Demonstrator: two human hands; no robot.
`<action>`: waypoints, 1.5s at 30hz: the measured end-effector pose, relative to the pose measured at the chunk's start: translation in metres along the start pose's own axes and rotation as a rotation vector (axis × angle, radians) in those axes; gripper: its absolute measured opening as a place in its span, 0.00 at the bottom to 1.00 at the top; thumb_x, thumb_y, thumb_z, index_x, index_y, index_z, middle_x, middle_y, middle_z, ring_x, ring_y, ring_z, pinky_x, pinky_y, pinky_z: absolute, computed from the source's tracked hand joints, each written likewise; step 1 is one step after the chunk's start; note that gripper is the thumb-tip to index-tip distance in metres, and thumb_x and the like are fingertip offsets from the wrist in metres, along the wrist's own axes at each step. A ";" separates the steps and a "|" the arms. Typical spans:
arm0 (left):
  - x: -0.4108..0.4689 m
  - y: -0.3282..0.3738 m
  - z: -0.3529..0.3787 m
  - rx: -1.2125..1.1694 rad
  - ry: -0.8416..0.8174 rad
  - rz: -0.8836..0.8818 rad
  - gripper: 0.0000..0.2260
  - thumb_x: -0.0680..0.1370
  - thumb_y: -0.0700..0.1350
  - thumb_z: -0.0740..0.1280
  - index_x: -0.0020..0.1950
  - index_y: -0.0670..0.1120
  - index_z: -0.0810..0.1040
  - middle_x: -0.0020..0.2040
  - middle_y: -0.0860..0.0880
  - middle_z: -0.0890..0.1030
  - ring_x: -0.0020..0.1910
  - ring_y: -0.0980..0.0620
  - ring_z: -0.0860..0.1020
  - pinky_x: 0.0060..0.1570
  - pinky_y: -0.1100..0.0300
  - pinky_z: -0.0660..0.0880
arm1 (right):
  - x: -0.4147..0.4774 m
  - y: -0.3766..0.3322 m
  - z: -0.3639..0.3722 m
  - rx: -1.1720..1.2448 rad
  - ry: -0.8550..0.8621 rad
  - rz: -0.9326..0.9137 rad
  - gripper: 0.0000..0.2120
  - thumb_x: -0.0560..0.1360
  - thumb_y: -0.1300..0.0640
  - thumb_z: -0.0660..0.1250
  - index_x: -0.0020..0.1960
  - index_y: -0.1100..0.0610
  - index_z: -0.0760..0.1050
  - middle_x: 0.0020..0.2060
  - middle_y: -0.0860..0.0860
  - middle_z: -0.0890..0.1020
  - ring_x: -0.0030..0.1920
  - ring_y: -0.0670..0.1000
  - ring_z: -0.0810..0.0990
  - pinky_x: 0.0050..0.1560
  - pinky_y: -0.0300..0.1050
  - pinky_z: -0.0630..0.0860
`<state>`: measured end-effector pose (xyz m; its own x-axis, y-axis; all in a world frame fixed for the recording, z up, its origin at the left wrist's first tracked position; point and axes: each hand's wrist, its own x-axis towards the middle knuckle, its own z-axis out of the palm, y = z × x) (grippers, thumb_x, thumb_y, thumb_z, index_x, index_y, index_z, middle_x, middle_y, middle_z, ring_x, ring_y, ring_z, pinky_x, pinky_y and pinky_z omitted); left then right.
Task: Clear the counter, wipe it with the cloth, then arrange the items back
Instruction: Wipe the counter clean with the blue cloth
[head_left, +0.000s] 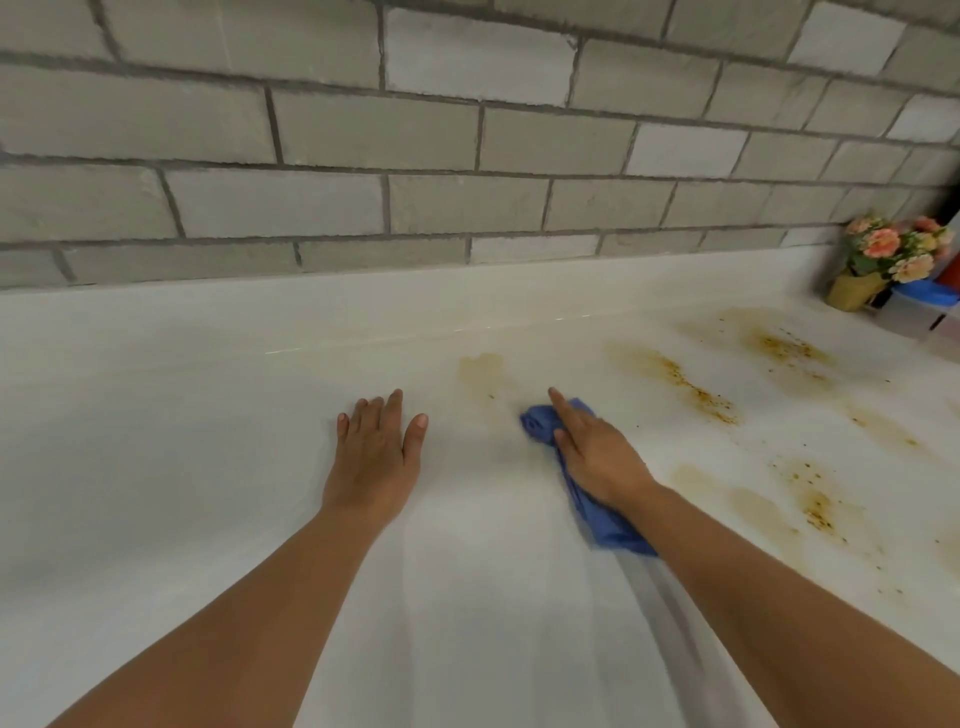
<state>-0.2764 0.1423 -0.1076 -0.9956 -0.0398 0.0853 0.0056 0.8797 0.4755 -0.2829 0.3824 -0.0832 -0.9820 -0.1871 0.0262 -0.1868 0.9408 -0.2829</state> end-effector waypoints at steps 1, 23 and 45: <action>0.000 0.000 0.000 0.001 -0.001 -0.001 0.25 0.82 0.55 0.44 0.77 0.46 0.50 0.77 0.45 0.55 0.77 0.49 0.48 0.75 0.53 0.40 | 0.011 0.002 0.001 0.004 -0.012 0.050 0.25 0.83 0.55 0.47 0.77 0.54 0.44 0.73 0.53 0.64 0.70 0.56 0.66 0.70 0.45 0.57; 0.001 0.000 0.001 -0.140 0.089 -0.054 0.25 0.81 0.54 0.47 0.77 0.49 0.51 0.77 0.47 0.54 0.77 0.52 0.48 0.74 0.58 0.40 | 0.080 -0.039 0.034 -0.060 -0.003 -0.152 0.22 0.82 0.54 0.47 0.75 0.58 0.55 0.75 0.52 0.57 0.75 0.48 0.54 0.73 0.47 0.51; -0.005 0.008 -0.016 -0.684 0.433 -0.217 0.20 0.81 0.51 0.52 0.73 0.49 0.64 0.71 0.53 0.67 0.69 0.60 0.64 0.66 0.67 0.56 | 0.159 -0.064 0.037 -0.185 -0.101 -0.205 0.27 0.81 0.45 0.46 0.76 0.58 0.51 0.76 0.54 0.55 0.76 0.53 0.51 0.74 0.55 0.48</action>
<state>-0.2694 0.1420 -0.0906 -0.8578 -0.4763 0.1929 0.0127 0.3555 0.9346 -0.4264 0.2821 -0.0961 -0.9171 -0.3974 -0.0330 -0.3925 0.9141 -0.1017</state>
